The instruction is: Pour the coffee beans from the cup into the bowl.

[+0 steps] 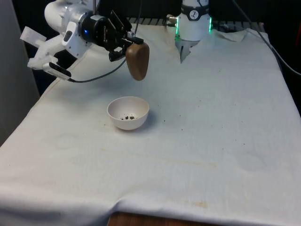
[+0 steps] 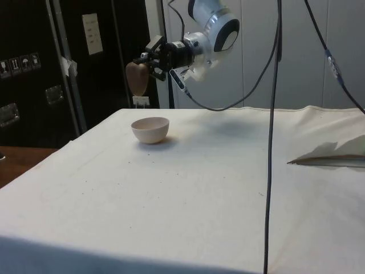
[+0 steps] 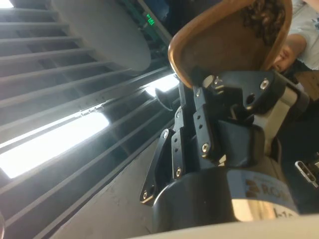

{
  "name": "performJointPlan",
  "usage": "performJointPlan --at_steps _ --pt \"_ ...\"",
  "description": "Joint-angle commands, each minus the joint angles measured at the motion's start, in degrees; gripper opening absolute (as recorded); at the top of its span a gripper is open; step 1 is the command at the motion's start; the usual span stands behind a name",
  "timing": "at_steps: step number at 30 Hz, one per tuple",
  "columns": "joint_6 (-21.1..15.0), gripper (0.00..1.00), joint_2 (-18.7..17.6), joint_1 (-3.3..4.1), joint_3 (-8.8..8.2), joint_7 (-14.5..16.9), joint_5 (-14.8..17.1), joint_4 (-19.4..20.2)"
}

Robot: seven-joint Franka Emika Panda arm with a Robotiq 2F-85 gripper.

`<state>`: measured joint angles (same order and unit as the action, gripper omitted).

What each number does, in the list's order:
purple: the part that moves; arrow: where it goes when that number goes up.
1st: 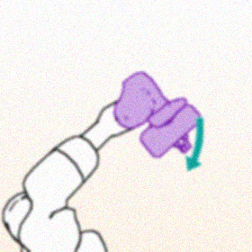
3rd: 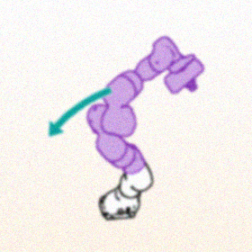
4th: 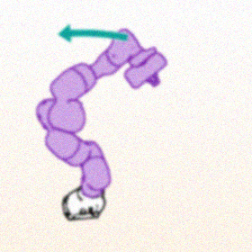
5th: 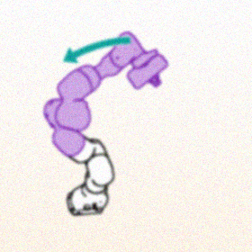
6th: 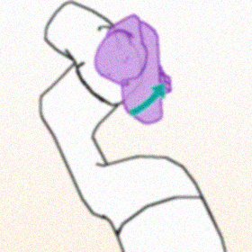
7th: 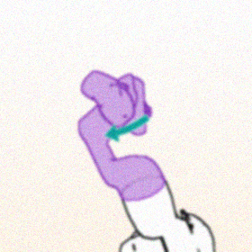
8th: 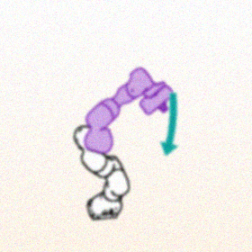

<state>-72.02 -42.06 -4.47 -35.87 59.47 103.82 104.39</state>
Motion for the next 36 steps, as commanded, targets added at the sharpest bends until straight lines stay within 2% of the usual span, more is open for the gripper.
performJointPlan --at_steps 1,2,3,4,8,9,10,12,17,18,19,20,27,30,36 --pt "0.74 0.01 -0.17 -0.52 0.40 -0.52 0.69 -0.06" --pt "0.29 0.01 0.00 -0.06 0.00 -0.11 0.29 0.06" --pt "1.09 0.01 -0.23 -0.57 0.40 -0.63 1.03 0.00" --pt "1.55 0.01 -0.34 -0.69 0.34 -0.69 1.32 0.00" --pt "3.32 0.01 -0.97 -0.92 0.11 -1.15 2.92 0.00" --pt "3.09 0.01 -0.92 -0.46 -0.23 -0.57 2.69 0.23" --pt "3.72 0.01 -1.15 -0.92 0.06 -1.26 3.21 -0.06" --pt "4.58 0.01 -1.55 -1.15 -0.23 -1.72 3.95 -0.29" --pt "5.61 0.01 -2.23 -1.32 -0.69 -2.46 5.21 -0.74" --pt "5.39 0.01 -1.95 -0.80 -1.09 -1.78 5.04 -0.17" --pt "5.79 0.01 -2.29 -1.32 -0.80 -2.58 5.39 -0.74" --pt "5.90 0.01 -2.35 -1.32 -0.86 -2.64 5.56 -0.74" --pt "5.96 0.01 -2.29 -0.86 -1.32 -2.06 5.67 -0.34" --pt "6.02 0.01 -2.35 -0.97 -1.26 -2.18 5.73 -0.40" --pt "5.73 0.01 -2.23 -0.69 -1.43 -1.66 5.50 -0.29"
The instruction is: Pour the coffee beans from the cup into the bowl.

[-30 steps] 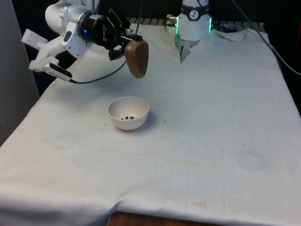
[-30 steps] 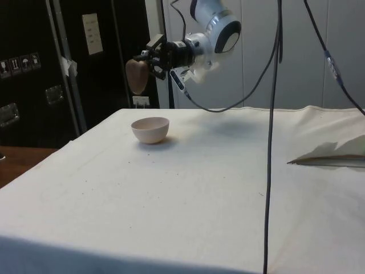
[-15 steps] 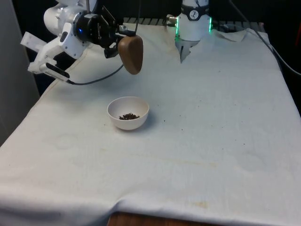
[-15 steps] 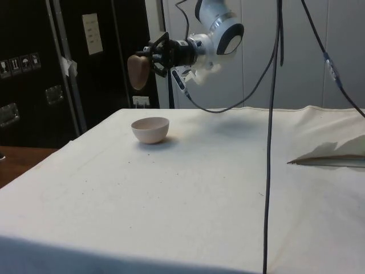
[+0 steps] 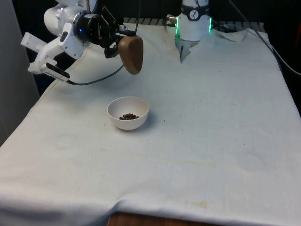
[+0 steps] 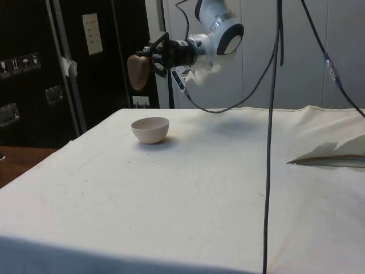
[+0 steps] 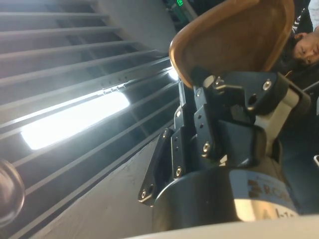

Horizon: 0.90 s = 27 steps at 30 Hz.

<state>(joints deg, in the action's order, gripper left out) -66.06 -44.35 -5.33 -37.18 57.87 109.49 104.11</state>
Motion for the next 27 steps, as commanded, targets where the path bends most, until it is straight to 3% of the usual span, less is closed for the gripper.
performJointPlan --at_steps 1,8,9,10,17,18,19,20,27 --pt "0.00 0.01 0.00 0.06 -0.06 0.23 -0.06 0.00" --pt "-1.15 0.01 0.97 1.60 -0.92 1.15 -0.97 0.46" --pt "-0.23 0.01 0.46 1.03 -0.46 1.32 -0.69 0.00" --pt "-1.26 0.01 1.09 1.72 -0.97 1.26 -1.15 0.46" --pt "-2.29 0.01 2.01 3.21 -1.60 2.75 -3.32 0.74" --pt "-2.52 0.01 2.18 3.32 -1.60 2.98 -3.72 0.86" --pt "-1.32 0.01 1.43 2.46 -0.97 3.04 -3.21 0.17" --pt "-2.81 0.01 2.35 3.50 -1.60 3.21 -4.07 0.92" --pt "-4.70 0.01 3.55 4.53 -1.49 4.81 -6.76 1.38"
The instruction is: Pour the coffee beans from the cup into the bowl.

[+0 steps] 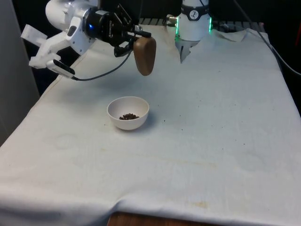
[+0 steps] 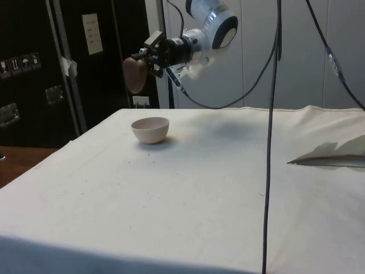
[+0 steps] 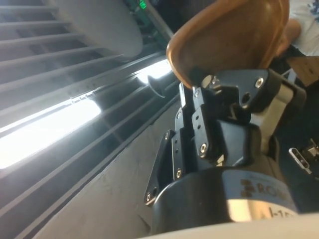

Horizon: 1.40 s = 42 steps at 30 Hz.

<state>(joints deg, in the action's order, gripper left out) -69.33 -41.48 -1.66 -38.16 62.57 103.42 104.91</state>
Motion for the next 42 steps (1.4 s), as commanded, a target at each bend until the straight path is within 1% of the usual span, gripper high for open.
performJointPlan --at_steps 1,2,7,9,10,11,12,14,15,18,19,20,21,22,26,27,28,35,36,37,42 --pt "-0.34 0.01 0.17 0.11 0.00 0.17 -0.34 0.06" --pt "-1.66 0.01 0.80 0.97 -0.52 0.29 -0.97 0.63" --pt "-3.04 0.01 1.49 1.89 -0.52 1.38 -2.81 0.80" --pt "-3.38 0.01 1.72 2.12 -0.52 1.72 -3.38 0.92" --pt "-2.29 0.01 1.15 1.38 0.00 1.83 -3.09 0.29" --pt "-3.61 0.01 1.83 2.29 -0.57 1.89 -3.67 0.92" --pt "-4.07 0.01 2.06 2.58 -0.57 2.23 -4.35 1.03" --pt "-4.18 0.01 2.18 2.64 -0.52 2.41 -4.64 1.09" --pt "-4.70 0.01 2.46 2.92 -0.52 2.75 -5.33 1.15" --pt "-5.44 0.01 2.86 3.38 -0.52 3.21 -6.30 1.32" --pt "-4.35 0.01 2.35 2.64 0.00 3.38 -6.19 0.74" --pt "-5.73 0.01 2.98 3.50 -0.46 3.38 -6.65 1.38" --pt "-5.96 0.01 3.09 3.61 -0.46 3.55 -6.99 1.43" --pt "-6.47 0.01 3.38 3.90 -0.40 3.84 -7.68 1.55" --pt "-7.51 0.01 3.90 4.41 -0.34 4.41 -9.00 1.72" --pt "-6.19 0.01 3.32 3.55 0.11 4.41 -8.59 1.15" --pt "-7.91 0.01 4.13 4.64 -0.29 4.64 -9.68 1.83" --pt "-9.85 0.01 5.10 5.61 -0.11 5.44 -12.03 2.29" --pt "-8.59 0.01 4.58 4.81 0.34 5.56 -11.75 1.72" --pt "-10.43 0.01 5.44 5.90 -0.06 5.67 -12.72 2.41" --pt "-11.69 0.01 6.02 6.36 0.17 6.25 -14.44 2.69"
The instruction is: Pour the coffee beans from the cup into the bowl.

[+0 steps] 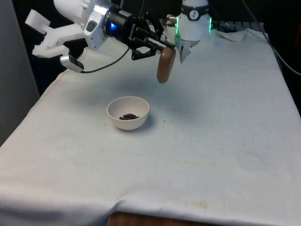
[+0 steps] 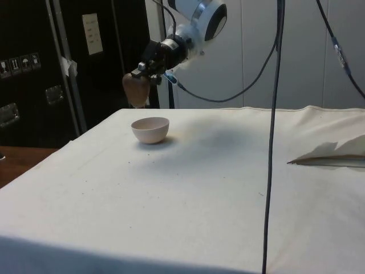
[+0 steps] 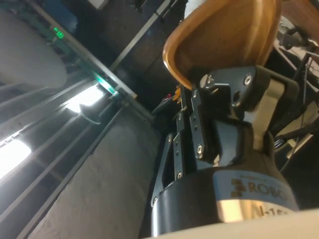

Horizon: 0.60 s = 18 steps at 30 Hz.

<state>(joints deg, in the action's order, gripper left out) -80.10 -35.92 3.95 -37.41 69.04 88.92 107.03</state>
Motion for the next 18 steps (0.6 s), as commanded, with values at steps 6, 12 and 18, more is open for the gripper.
performJointPlan --at_steps 6,12,18 --pt "-2.23 0.01 1.03 1.20 -0.23 0.69 -1.95 0.86" --pt "-3.72 0.01 1.66 1.66 0.23 1.60 -4.01 1.26" --pt "-3.84 0.01 1.72 1.15 1.15 2.58 -5.56 1.03"
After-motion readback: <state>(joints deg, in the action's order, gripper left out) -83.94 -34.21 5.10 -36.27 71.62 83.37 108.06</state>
